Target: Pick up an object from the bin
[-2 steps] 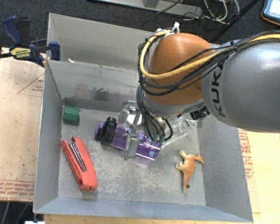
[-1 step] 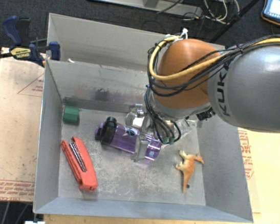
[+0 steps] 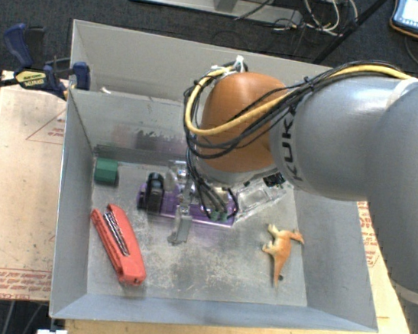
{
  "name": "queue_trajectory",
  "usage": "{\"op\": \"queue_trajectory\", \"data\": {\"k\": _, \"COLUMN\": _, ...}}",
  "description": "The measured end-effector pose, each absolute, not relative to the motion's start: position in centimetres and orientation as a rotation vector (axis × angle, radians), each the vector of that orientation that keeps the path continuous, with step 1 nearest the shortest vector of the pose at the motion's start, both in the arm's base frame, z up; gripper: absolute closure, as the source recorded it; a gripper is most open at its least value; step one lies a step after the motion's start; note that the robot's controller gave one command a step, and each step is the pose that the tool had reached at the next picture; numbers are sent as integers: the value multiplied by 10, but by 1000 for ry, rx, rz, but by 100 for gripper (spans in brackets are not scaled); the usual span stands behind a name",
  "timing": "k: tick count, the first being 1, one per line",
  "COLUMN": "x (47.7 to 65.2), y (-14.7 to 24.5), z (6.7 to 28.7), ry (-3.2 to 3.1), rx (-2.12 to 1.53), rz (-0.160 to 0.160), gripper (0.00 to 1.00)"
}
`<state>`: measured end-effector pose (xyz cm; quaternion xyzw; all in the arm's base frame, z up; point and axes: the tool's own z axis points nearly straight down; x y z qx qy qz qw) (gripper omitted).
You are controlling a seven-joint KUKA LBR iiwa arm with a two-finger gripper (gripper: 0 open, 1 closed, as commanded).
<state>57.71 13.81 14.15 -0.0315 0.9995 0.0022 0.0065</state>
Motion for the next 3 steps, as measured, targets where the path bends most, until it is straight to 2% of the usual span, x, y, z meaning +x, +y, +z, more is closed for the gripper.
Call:
{"op": "queue_trajectory", "data": {"k": 1, "x": 595, "y": 126, "z": 109, "ry": 3112, "rx": -277, "rz": 16, "gripper": 0}}
{"op": "queue_trajectory", "data": {"k": 2, "x": 609, "y": 106, "z": 96, "ry": 3055, "rx": -560, "rz": 7, "gripper": 0}}
{"op": "queue_trajectory", "data": {"k": 3, "x": 605, "y": 115, "z": 84, "ry": 3059, "rx": -577, "rz": 9, "gripper": 0}}
